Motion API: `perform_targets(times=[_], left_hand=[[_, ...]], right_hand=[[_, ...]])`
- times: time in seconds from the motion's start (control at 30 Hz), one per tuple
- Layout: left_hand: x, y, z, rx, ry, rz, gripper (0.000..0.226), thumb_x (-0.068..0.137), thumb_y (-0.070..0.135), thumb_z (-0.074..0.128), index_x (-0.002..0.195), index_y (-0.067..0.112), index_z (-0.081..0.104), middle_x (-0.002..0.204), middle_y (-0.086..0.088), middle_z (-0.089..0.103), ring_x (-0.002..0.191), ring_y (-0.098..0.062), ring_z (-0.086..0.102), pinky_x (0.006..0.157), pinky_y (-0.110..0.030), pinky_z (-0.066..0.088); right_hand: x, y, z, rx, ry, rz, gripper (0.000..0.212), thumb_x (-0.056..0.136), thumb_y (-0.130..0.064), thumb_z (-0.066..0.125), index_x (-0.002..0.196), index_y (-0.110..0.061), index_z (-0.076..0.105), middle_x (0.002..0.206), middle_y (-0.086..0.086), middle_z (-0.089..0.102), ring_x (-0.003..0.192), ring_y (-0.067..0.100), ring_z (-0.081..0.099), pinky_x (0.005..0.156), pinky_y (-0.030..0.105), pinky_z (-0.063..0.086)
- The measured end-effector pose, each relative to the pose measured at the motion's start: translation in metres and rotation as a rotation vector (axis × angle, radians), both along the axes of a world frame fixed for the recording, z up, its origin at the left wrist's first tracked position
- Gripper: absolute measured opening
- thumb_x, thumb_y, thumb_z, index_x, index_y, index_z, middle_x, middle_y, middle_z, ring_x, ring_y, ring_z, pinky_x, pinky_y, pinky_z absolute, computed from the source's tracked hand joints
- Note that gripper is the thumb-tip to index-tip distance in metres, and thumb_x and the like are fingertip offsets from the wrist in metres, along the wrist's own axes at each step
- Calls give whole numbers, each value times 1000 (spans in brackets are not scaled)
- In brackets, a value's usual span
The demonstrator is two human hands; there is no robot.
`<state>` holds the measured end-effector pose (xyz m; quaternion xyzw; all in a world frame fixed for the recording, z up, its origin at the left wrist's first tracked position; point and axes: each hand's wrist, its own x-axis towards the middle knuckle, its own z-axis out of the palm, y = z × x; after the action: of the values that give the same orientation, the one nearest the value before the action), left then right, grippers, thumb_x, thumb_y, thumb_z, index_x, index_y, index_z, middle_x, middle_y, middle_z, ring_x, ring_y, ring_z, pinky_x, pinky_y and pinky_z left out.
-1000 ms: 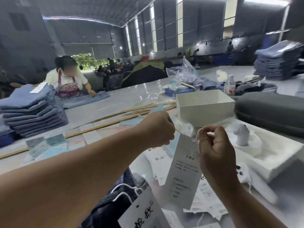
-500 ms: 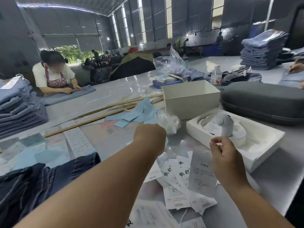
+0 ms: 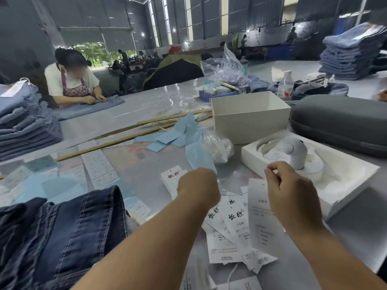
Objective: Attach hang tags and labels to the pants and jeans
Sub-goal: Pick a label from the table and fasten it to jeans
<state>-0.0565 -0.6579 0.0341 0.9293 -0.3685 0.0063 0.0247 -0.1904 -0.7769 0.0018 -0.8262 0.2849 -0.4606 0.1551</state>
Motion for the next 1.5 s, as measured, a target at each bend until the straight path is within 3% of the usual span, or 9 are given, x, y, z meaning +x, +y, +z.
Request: perform_targets(times=[0.13, 0.3, 0.47, 0.7, 1.0, 1.17, 1.33, 1.43, 1.5], left_hand=[[-21, -23, -14, -211, 242, 12, 20, 84, 13, 48, 101, 19, 57, 105, -3, 59, 92, -26, 56, 71, -32, 43], [-18, -23, -36, -212, 314, 35, 22, 87, 12, 50, 104, 11, 65, 105, -12, 61, 99, -30, 60, 78, -36, 52], [7, -6, -46, -220, 214, 186, 23, 84, 6, 51, 100, 13, 66, 105, -9, 64, 91, -28, 60, 69, -31, 43], [15, -6, -44, -323, 189, 286, 20, 89, 11, 50, 105, 15, 62, 108, -4, 62, 97, -26, 60, 71, -30, 43], [19, -9, -35, -673, 404, 229, 35, 92, 9, 47, 121, 14, 65, 123, -3, 64, 114, -20, 56, 90, -25, 41], [13, -10, -37, -687, 425, 109, 31, 94, 17, 50, 119, 23, 66, 121, 1, 66, 108, -19, 60, 92, -31, 48], [15, -7, -47, -432, 344, 85, 43, 92, 10, 47, 132, 21, 59, 140, -1, 48, 128, -24, 45, 104, -38, 41], [6, -7, -42, -351, 217, 56, 38, 90, 8, 47, 124, 15, 61, 128, -4, 50, 119, -27, 48, 93, -40, 47], [-7, -6, -31, -212, 62, -16, 31, 89, 9, 48, 117, 11, 61, 119, -7, 49, 111, -30, 49, 87, -40, 47]], right_hand=[[3, 6, 10, -197, 18, -26, 12, 83, -10, 76, 86, -1, 68, 61, 15, 67, 52, 38, 63, 46, 41, 53], [4, 27, -22, -1, 166, 215, 18, 76, -8, 80, 92, -6, 72, 73, 7, 69, 66, 31, 66, 59, 40, 55], [-2, 32, -53, 190, 287, 380, 19, 81, -10, 75, 98, -15, 71, 70, -22, 51, 67, -2, 50, 67, 8, 39], [-9, 43, -69, 226, 263, 355, 19, 73, -3, 82, 87, -11, 72, 71, -16, 55, 64, -9, 49, 66, -1, 38], [31, 43, -66, 547, 40, 189, 28, 84, -14, 73, 76, -34, 55, 73, -11, 61, 71, 2, 57, 61, 10, 38], [40, 35, -61, 737, -34, 228, 10, 94, -20, 61, 103, -21, 62, 88, -10, 67, 80, 9, 69, 71, 23, 50], [20, 38, -67, 481, 202, 253, 19, 95, -10, 53, 102, -23, 65, 92, -13, 66, 88, 4, 60, 75, 12, 41], [7, 47, -75, 260, 508, 267, 30, 88, -3, 54, 110, -17, 69, 103, -3, 70, 100, 18, 60, 106, 34, 38], [7, 52, -77, 153, 561, 250, 34, 80, 5, 60, 104, -14, 72, 99, 1, 72, 101, 24, 64, 114, 49, 29]])
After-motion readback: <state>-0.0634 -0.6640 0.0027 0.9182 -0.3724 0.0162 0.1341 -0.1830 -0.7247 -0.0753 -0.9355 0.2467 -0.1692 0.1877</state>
